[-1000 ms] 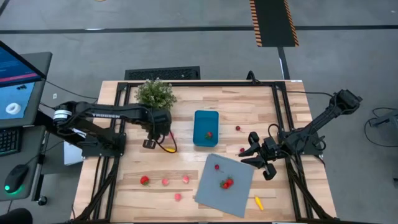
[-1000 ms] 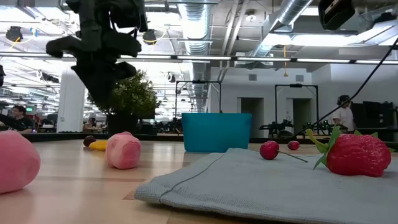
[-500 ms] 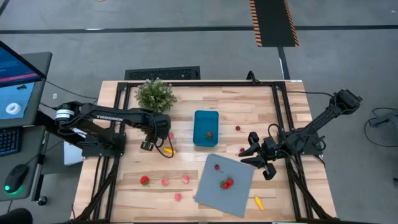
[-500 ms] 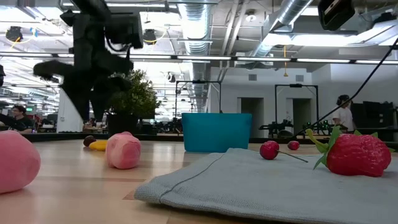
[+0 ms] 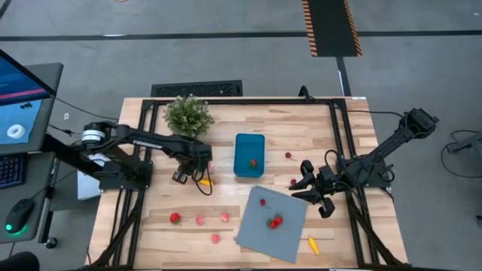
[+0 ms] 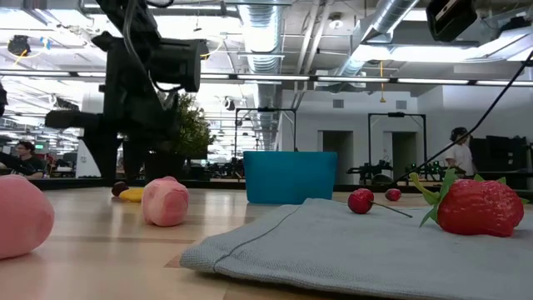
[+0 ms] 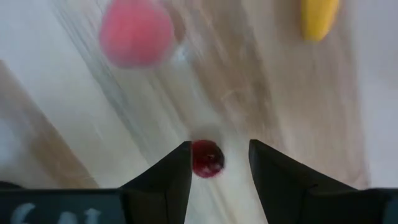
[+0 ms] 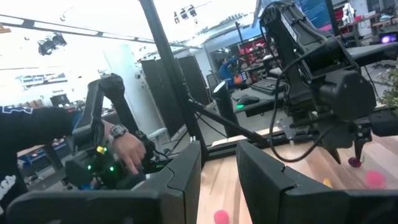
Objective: Pick and placing Produce into tupperware
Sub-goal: Put the cherry into the blue bin
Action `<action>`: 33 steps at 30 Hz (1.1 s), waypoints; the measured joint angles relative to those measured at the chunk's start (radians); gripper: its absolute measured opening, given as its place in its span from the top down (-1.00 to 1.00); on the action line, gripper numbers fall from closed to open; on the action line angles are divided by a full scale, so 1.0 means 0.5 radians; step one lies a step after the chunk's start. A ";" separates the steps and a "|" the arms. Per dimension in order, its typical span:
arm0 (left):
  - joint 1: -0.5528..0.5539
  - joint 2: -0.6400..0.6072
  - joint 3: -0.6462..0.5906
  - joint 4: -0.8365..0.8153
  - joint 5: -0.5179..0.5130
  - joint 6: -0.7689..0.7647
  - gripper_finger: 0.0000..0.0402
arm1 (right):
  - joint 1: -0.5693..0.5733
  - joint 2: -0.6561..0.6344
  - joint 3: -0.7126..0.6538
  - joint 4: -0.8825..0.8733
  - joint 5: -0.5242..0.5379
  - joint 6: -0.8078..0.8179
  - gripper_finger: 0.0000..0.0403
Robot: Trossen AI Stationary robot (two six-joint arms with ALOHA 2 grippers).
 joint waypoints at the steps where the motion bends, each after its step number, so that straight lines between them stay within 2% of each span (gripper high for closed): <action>1: 0.000 0.019 0.000 0.000 -0.005 0.006 0.25 | 0.000 0.001 0.000 0.000 -0.001 0.000 0.38; 5: 0.001 0.081 0.000 0.002 -0.002 0.005 0.25 | 0.001 0.001 0.000 0.000 0.000 0.000 0.38; 11: 0.005 0.097 0.000 -0.040 -0.140 0.047 0.25 | 0.000 0.001 0.000 0.000 -0.001 0.001 0.38; 15: 0.006 0.096 0.001 -0.176 -0.120 0.057 0.28 | 0.000 0.001 0.000 0.001 -0.001 0.002 0.38; 18: 0.007 0.096 0.000 -0.153 -0.112 0.054 0.32 | 0.000 0.001 0.000 0.001 -0.001 0.002 0.38; 29: 0.069 0.096 0.000 -0.179 -0.053 -0.056 0.65 | 0.001 0.001 0.000 0.001 -0.001 0.002 0.38; 33: 0.070 0.096 0.001 -0.169 0.001 -0.128 0.70 | 0.001 0.001 0.000 0.002 -0.001 0.002 0.38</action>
